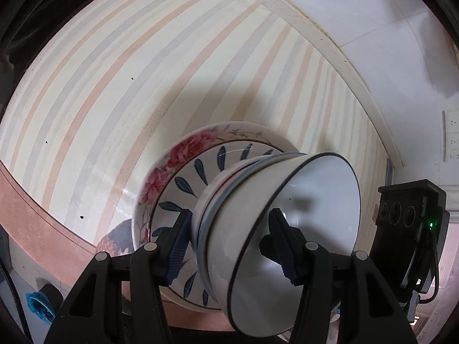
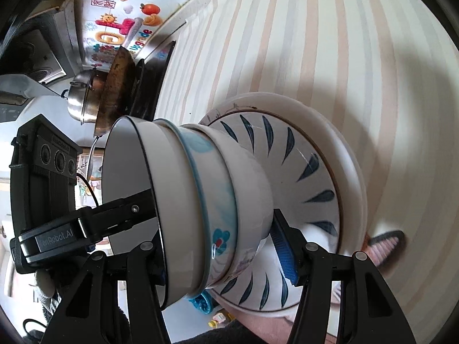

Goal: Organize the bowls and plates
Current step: 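Lift the bowl stack and lower it onto the plate stack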

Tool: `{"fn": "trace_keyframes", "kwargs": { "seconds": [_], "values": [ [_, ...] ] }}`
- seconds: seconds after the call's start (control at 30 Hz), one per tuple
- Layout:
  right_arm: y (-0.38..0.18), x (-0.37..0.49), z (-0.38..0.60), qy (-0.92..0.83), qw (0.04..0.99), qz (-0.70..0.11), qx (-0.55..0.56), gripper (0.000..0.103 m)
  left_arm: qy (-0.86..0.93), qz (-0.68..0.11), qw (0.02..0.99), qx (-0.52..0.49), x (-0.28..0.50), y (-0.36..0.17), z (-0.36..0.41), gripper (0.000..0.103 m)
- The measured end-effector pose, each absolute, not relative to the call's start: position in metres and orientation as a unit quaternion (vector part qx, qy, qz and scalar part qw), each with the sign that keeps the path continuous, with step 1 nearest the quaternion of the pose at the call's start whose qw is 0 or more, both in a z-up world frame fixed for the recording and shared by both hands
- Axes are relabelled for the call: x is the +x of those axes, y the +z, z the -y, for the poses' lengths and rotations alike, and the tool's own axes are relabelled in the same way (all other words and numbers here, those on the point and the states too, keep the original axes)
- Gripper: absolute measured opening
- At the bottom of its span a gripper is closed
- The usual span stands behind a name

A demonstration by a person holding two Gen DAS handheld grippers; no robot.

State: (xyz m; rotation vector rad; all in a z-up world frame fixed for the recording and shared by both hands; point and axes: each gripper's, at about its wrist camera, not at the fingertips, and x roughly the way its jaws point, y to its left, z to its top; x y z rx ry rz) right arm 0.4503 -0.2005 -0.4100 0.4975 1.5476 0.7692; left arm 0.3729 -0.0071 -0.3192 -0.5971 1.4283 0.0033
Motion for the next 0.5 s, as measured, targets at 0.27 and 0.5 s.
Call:
{"fn": "trace_keyframes", "kwargs": {
  "seconds": [0.27, 0.5],
  "values": [
    [-0.4103, 0.4558, 0.1977, 0.327, 0.624, -0.677, 0.213, 0.06, -0.002, -0.645, 0.716, -0.267, 0.376, -0.3188, 0.0058, 0.051],
    [-0.4123, 0.4536, 0.2008, 0.318, 0.615, -0.686, 0.224, 0.06, -0.003, -0.648, 0.718, -0.255, 0.3746, -0.3181, 0.01, 0.051]
  ]
}}
